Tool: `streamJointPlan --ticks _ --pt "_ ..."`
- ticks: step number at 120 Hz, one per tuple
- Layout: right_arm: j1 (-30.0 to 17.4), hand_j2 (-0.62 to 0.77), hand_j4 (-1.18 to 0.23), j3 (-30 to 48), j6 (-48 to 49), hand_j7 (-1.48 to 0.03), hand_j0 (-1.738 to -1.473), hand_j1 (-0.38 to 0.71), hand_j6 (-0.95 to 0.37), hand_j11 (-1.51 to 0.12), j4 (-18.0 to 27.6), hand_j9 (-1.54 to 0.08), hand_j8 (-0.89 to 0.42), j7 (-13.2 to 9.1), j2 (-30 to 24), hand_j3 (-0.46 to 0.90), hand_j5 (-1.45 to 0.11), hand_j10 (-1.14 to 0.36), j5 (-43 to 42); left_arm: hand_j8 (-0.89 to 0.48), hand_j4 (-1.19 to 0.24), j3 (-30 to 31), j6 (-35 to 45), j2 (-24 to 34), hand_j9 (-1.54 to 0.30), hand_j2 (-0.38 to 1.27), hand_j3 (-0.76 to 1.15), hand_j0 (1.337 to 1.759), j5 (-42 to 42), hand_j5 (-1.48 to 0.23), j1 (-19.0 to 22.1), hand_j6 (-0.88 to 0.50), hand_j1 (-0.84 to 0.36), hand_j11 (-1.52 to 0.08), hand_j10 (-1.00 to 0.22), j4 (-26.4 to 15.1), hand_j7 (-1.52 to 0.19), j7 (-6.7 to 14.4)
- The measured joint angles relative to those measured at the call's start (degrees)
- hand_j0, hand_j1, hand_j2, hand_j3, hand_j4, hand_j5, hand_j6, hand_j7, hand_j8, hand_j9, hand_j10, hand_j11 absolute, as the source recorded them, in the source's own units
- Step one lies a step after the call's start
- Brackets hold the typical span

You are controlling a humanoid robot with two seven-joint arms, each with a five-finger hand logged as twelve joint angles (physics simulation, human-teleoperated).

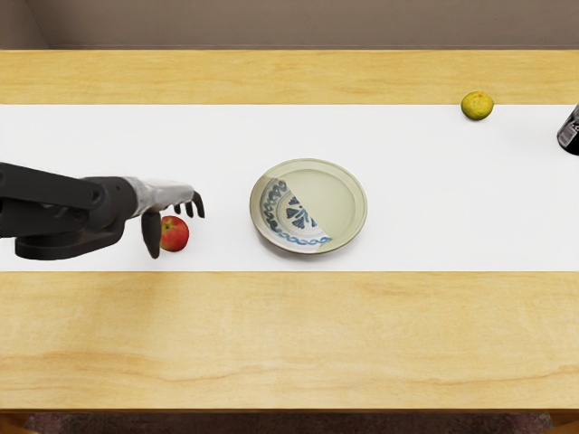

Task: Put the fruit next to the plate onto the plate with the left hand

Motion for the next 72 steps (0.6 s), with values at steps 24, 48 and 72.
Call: streamJointPlan --ticks 24,48,72 --pt "0.00 -0.01 -0.03 0.01 0.00 -0.04 -1.658 -0.31 -0.03 -0.04 0.01 -0.04 -0.03 0.01 0.00 0.00 -0.04 -0.03 0.00 -0.35 -0.35 0.15 0.97 -1.45 -0.46 0.07 0.00 1.658 0.05 -0.46 1.23 -0.35 -0.07 -0.46 -0.35 1.43 -0.46 -0.01" --pt "0.00 -0.01 -0.03 0.01 0.00 -0.04 -1.658 -0.31 -0.03 -0.04 0.01 -0.04 -0.03 0.01 0.00 0.00 -0.04 -0.03 0.00 -0.36 -0.36 0.33 2.82 -2.31 -0.46 0.07 0.00 1.658 0.10 -0.46 2.10 -0.36 -0.08 -0.46 -0.36 2.39 -0.46 -0.05" --pt "0.00 -0.01 -0.03 0.00 0.01 -0.04 -1.658 -0.31 -0.03 -0.04 0.00 -0.04 -0.03 0.01 0.00 0.00 -0.04 -0.03 0.00 -0.37 -0.37 0.80 3.84 -3.19 -0.49 0.05 0.00 1.657 0.18 -0.49 2.96 -0.37 -0.09 -0.49 -0.37 3.30 -0.49 -0.06"
